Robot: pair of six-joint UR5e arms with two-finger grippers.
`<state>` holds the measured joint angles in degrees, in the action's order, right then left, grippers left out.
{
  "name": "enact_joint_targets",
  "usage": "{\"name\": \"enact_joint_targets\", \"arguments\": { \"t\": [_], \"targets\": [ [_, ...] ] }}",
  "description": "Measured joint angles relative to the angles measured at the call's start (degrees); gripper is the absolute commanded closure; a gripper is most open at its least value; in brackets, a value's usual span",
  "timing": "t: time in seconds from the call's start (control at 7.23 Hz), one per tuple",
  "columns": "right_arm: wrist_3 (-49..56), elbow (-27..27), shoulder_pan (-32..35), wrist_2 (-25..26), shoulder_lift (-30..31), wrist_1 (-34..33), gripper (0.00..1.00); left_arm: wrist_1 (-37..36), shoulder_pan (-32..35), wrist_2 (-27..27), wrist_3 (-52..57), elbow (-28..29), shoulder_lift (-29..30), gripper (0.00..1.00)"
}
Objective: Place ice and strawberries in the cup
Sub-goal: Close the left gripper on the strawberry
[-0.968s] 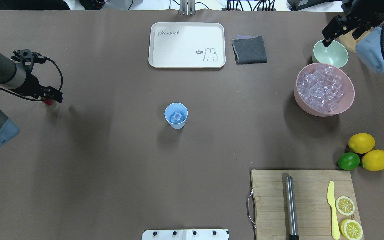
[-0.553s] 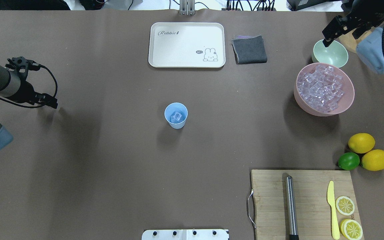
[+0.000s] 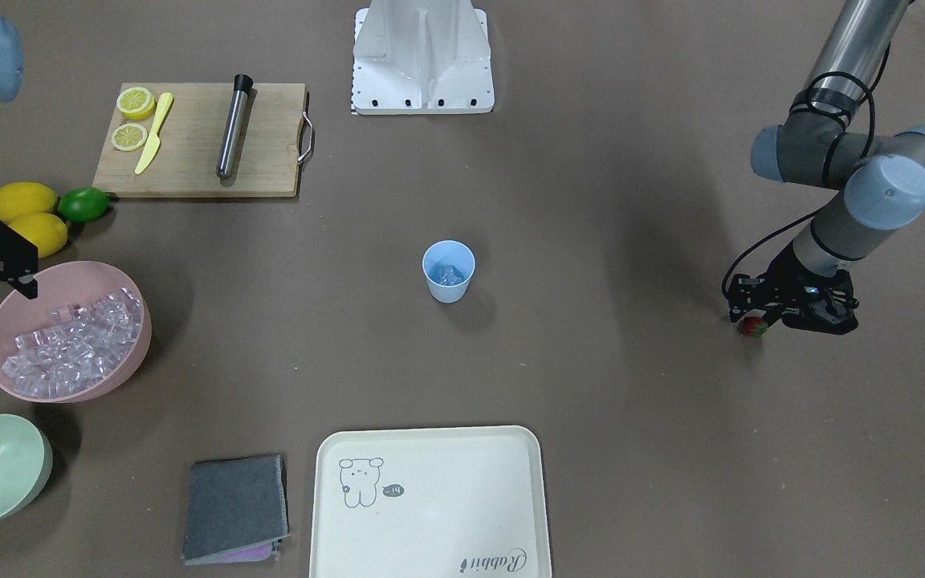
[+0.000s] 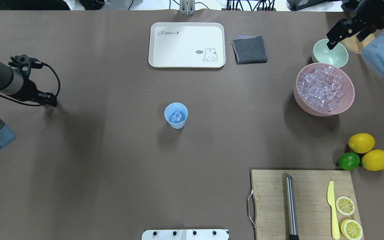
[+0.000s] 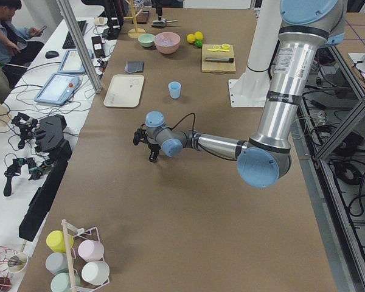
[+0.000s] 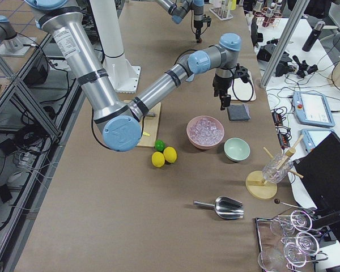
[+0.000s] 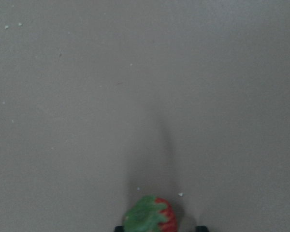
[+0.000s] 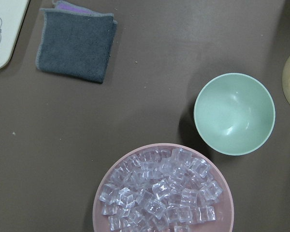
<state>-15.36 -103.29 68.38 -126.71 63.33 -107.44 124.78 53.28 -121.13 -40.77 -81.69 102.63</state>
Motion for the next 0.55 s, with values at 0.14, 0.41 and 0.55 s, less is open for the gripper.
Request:
{"name": "enact_joint_targets", "arguments": {
  "t": [0.14, 0.41, 0.55],
  "targets": [
    [0.0, 0.0, 0.0, 0.1, 0.1, 0.0, 0.01, 0.0, 0.0, 0.0, 0.0, 0.0, 0.1, 0.43],
    [0.1, -0.1, 0.0, 0.3, 0.2, 0.0, 0.01, -0.1, 0.1, 0.0, 0.0, 0.0, 0.3, 0.52],
    [0.0, -0.2, 0.0, 0.3, 0.2, 0.0, 0.01, -0.2, 0.2, 0.2, 0.0, 0.0, 0.3, 0.54]
  ]
}}
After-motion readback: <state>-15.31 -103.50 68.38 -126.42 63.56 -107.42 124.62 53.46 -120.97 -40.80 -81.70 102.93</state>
